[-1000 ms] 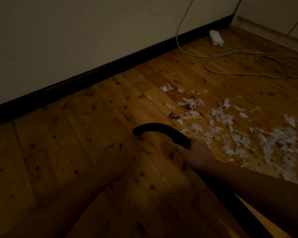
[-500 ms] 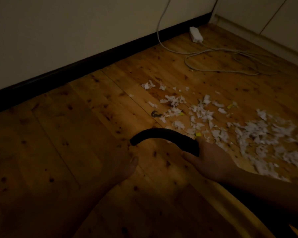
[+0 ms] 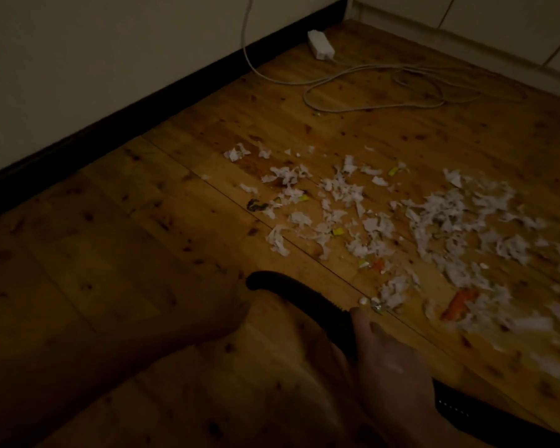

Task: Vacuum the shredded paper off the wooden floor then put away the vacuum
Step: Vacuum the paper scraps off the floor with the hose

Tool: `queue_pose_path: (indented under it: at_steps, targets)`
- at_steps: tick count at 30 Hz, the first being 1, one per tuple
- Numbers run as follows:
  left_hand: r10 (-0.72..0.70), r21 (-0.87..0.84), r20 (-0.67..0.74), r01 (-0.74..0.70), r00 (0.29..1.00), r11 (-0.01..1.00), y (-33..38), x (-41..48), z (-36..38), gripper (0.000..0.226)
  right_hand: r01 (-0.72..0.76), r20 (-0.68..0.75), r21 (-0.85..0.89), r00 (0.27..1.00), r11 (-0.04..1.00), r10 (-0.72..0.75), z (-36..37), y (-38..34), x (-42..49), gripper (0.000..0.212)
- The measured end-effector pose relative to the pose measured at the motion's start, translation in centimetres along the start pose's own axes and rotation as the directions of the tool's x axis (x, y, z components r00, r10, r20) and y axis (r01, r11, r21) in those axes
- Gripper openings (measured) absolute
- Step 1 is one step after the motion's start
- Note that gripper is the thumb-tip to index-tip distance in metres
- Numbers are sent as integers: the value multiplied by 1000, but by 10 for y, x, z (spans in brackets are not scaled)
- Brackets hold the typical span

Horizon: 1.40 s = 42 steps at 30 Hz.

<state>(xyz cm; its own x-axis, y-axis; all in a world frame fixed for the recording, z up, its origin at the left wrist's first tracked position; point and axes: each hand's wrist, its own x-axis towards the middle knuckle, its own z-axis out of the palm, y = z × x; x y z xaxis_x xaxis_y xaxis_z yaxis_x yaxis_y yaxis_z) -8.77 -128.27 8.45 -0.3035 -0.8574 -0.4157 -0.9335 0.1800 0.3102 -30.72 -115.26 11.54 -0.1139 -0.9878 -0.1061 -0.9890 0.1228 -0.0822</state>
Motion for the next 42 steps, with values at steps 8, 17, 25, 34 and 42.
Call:
queue_pose_path:
  at_steps: [8, 17, 25, 34, 42]
  targets:
    - [39, 240, 133, -70, 990, 968, 12, 4, -54, 47, 2, -193, 90, 981, 996, 16, 24, 21, -1, 54]
    - [39, 249, 209, -92, 977, 964, 43, 7, -24, 49, -3, -211, 86, 977, 996, 21, 37, 23, 1, 59]
    - [63, 316, 213, -130, 975, 940, 52, 12, -24, 42, 50, -235, -45, 970, 998, -60, 18, 56, 0, 67]
    - [131, 247, 235, -190, 963, 950, 84, 16, -6, 34, 146, -210, -161, 961, 976, -178, -9, 109, 7, 62]
    - [142, 265, 261, -213, 955, 941, 81, 6, -9, 39, 128, -196, -164, 968, 978, -159, -14, 117, 10, 65]
